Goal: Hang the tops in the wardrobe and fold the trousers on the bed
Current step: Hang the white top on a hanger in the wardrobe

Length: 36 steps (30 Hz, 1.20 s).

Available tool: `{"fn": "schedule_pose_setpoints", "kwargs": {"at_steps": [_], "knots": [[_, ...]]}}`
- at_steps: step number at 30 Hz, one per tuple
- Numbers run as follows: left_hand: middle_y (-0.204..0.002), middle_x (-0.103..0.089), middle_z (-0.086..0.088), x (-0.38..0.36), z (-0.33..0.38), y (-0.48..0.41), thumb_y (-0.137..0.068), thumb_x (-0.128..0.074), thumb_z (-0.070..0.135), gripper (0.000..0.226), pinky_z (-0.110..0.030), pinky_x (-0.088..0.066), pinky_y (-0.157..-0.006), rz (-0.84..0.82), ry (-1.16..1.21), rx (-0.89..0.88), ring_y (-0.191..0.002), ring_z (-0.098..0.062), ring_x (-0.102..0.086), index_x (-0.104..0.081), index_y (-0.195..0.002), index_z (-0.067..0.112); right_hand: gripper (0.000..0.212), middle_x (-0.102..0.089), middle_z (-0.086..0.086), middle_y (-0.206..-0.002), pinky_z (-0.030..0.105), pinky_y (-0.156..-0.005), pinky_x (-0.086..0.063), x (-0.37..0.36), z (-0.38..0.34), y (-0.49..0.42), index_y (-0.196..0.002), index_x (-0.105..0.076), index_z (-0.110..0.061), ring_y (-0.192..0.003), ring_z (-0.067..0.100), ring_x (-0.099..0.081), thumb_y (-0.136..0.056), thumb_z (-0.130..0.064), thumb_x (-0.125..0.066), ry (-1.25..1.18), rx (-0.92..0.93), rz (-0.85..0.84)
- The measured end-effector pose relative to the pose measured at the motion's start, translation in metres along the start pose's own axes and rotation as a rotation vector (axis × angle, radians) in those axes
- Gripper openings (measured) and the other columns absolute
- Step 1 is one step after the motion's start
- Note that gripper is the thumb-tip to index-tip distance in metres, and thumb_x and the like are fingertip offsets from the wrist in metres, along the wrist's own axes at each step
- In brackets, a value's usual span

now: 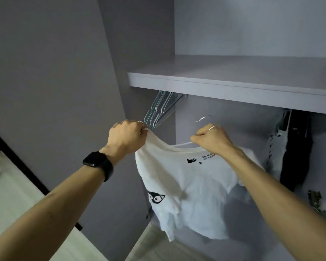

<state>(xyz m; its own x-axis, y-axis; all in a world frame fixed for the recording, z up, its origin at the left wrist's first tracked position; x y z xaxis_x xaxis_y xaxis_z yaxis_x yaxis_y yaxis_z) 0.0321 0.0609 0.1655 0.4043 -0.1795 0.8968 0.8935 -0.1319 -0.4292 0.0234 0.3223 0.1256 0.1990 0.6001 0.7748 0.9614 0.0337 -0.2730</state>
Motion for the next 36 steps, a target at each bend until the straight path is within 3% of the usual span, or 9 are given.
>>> {"fn": "schedule_pose_setpoints", "kwargs": {"at_steps": [2, 6, 10, 15, 19, 23, 27, 31, 36], "knots": [[-0.099, -0.069, 0.001, -0.008, -0.010, -0.002, -0.098, -0.044, 0.034, 0.026, -0.035, -0.035, -0.077, -0.074, -0.050, 0.070, -0.088, -0.031, -0.058, -0.068, -0.102, 0.025, 0.043, -0.021, 0.002, -0.051, 0.031, -0.049, -0.025, -0.001, -0.001, -0.007, -0.052, -0.035, -0.013, -0.055, 0.015, -0.021, -0.076, -0.028, -0.066, 0.105, -0.018, -0.170], [-0.087, -0.060, 0.003, -0.020, -0.007, 0.000, -0.098, -0.043, 0.038, 0.024, -0.033, -0.036, -0.070, -0.147, 0.008, 0.126, -0.079, -0.030, -0.051, -0.065, -0.100, 0.027, 0.039, -0.020, -0.003, -0.048, 0.024, -0.043, -0.022, 0.045, -0.005, -0.028, -0.048, -0.037, -0.015, -0.049, 0.013, -0.021, -0.072, -0.029, -0.065, -0.022, -0.027, 0.059], [-0.089, -0.061, 0.012, -0.014, 0.018, -0.015, -0.095, -0.046, 0.046, 0.022, -0.032, -0.039, -0.068, -0.142, 0.170, 0.078, -0.083, -0.023, -0.053, -0.066, -0.101, 0.037, 0.042, -0.030, -0.001, -0.044, 0.028, -0.048, -0.029, 0.014, -0.030, -0.026, -0.048, -0.039, -0.013, -0.050, 0.015, -0.028, -0.076, -0.027, -0.067, 0.179, 0.069, -0.172], [-0.065, -0.053, 0.010, -0.041, 0.030, -0.011, -0.099, -0.052, 0.046, 0.040, -0.027, -0.037, -0.057, -0.376, 0.289, 0.011, -0.063, -0.012, -0.051, -0.055, -0.066, 0.024, 0.038, -0.036, 0.006, -0.050, 0.034, -0.057, -0.034, 0.028, -0.033, -0.040, -0.060, -0.051, -0.001, -0.050, 0.020, -0.031, -0.085, -0.028, -0.062, 0.111, 0.059, 0.056], [-0.066, -0.060, 0.012, -0.024, 0.023, -0.011, -0.099, -0.056, 0.046, 0.024, -0.015, -0.038, -0.045, -0.210, 0.454, 0.065, -0.055, -0.003, -0.055, -0.073, -0.089, 0.032, 0.056, -0.050, 0.003, -0.048, 0.030, -0.055, -0.036, -0.010, -0.029, -0.024, -0.055, -0.051, -0.010, -0.049, 0.015, -0.045, -0.098, -0.045, -0.056, 0.192, 0.077, -0.162], [-0.093, -0.069, 0.017, -0.038, 0.055, -0.003, -0.092, -0.067, 0.044, 0.016, -0.018, -0.049, -0.074, -0.406, 0.467, -0.079, -0.086, -0.004, -0.065, -0.071, -0.105, 0.036, 0.054, -0.073, -0.006, -0.070, 0.028, -0.065, -0.043, -0.016, -0.029, -0.015, -0.056, -0.058, -0.016, -0.060, 0.006, -0.058, -0.100, -0.047, -0.053, 0.001, 0.059, -0.076], [-0.068, -0.067, 0.017, -0.047, 0.080, 0.001, -0.100, -0.059, 0.034, 0.024, -0.006, -0.039, -0.056, -0.417, 0.531, -0.118, -0.058, 0.006, -0.060, -0.067, -0.078, 0.030, 0.043, -0.073, -0.015, -0.076, 0.026, -0.076, -0.050, 0.000, -0.035, -0.008, -0.074, -0.067, -0.021, -0.075, 0.002, -0.067, -0.088, -0.061, -0.056, -0.287, 0.076, 0.035], [-0.067, -0.068, 0.013, -0.042, 0.066, 0.000, -0.101, -0.058, 0.033, 0.027, -0.007, -0.039, -0.062, -0.338, 0.507, -0.108, -0.061, 0.007, -0.057, -0.077, -0.087, 0.021, 0.023, -0.069, -0.028, -0.091, 0.020, -0.088, -0.048, 0.003, 0.016, 0.011, -0.098, -0.066, -0.038, -0.092, -0.003, -0.065, -0.093, -0.057, -0.056, -0.243, 0.022, 0.038], [-0.079, -0.070, 0.012, -0.047, 0.055, -0.002, -0.098, -0.059, 0.040, 0.021, -0.029, -0.049, -0.074, -0.398, 0.384, -0.090, -0.075, -0.008, -0.062, -0.069, -0.083, 0.029, 0.013, -0.064, -0.012, -0.074, 0.025, -0.071, -0.046, -0.037, 0.042, 0.045, -0.099, -0.070, -0.022, -0.067, 0.002, -0.053, -0.101, -0.030, -0.060, -0.315, 0.031, 0.047]]}}
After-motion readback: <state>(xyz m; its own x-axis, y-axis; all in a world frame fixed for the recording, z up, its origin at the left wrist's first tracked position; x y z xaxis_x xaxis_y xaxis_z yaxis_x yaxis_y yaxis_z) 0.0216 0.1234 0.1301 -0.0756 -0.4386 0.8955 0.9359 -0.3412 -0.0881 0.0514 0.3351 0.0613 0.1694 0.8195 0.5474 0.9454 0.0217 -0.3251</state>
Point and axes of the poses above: each hand's wrist, its own y-axis away from the middle knuckle, its own x-axis out of the back of the hand, z = x × y, the point moved 9 cm from there along -y, towards the middle knuckle
